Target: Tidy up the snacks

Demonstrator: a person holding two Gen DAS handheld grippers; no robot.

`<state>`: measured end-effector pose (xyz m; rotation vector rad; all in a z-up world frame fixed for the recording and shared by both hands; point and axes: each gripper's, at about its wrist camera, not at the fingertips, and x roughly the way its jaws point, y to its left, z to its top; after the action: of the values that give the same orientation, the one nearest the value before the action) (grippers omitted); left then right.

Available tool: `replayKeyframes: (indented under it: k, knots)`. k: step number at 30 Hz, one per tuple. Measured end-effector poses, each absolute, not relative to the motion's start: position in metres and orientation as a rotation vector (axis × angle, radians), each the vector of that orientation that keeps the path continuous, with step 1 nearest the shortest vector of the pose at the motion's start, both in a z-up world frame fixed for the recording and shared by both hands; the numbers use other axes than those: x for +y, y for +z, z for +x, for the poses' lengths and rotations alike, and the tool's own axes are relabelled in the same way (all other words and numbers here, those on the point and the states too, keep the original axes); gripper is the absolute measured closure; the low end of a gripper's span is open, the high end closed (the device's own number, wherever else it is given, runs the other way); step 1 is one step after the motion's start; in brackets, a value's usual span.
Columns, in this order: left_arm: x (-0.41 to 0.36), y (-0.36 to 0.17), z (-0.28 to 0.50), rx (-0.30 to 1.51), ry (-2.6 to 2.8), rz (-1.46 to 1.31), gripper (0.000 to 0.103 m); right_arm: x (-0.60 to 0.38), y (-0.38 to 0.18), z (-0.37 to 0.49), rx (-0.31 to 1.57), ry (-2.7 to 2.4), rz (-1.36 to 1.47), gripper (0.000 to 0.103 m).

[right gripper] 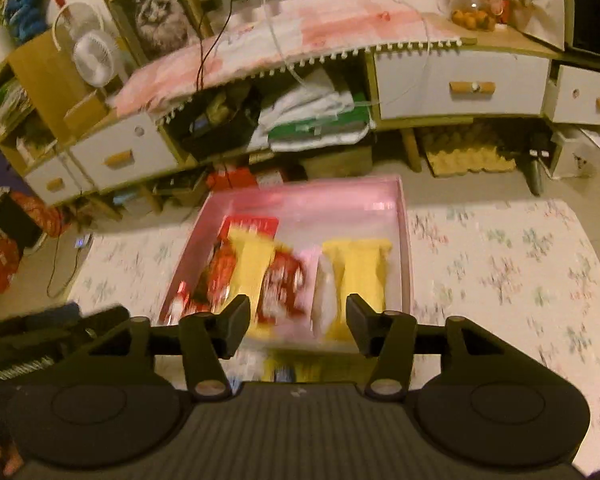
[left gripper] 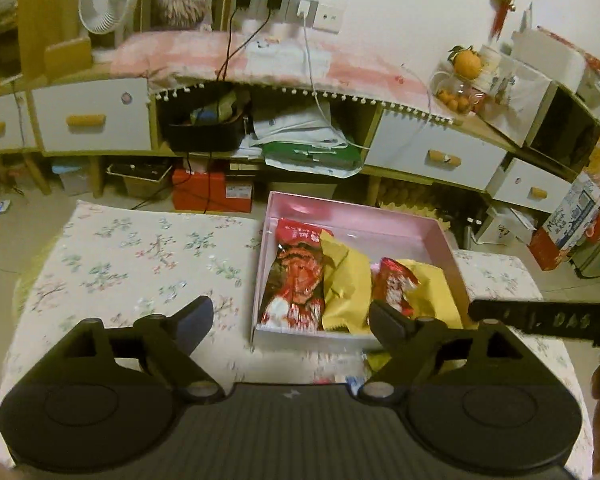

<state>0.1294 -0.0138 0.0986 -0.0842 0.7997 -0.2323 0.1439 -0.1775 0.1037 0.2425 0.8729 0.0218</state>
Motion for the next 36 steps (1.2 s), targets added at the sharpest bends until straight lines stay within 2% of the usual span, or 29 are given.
replayKeyframes:
  k: [9,13,16,18,23,27,29,36]
  knots:
    - [0.010,0.095,0.063,0.845,-0.193,-0.059,0.013,-0.146,0.111,0.085,0.933,0.072,0.174,0.052]
    - [0.020,0.075,0.043,0.914,-0.171,-0.032,0.011,-0.138,0.102,0.061,0.933,0.127,0.155,0.048]
    - [0.030,0.060,0.043,0.986,-0.182,-0.056,0.008,-0.131,0.095,0.051,0.976,0.178,0.120,0.048]
    - [0.033,0.050,0.045,1.030,-0.192,-0.056,0.003,-0.133,0.094,0.050,0.983,0.192,0.110,0.048]
    - [0.029,0.020,0.044,1.149,-0.198,-0.063,0.002,-0.138,0.081,0.049,1.026,0.188,0.101,0.042]
    - [0.024,0.014,0.046,1.153,-0.172,-0.024,0.002,-0.132,0.069,0.045,1.082,0.224,0.128,0.041]
    - [0.022,0.013,0.045,1.142,-0.165,-0.016,0.002,-0.131,0.065,0.042,1.101,0.240,0.160,0.036]
    - [0.019,-0.001,0.048,1.156,-0.146,0.006,0.002,-0.125,0.047,0.043,1.156,0.269,0.259,0.036]
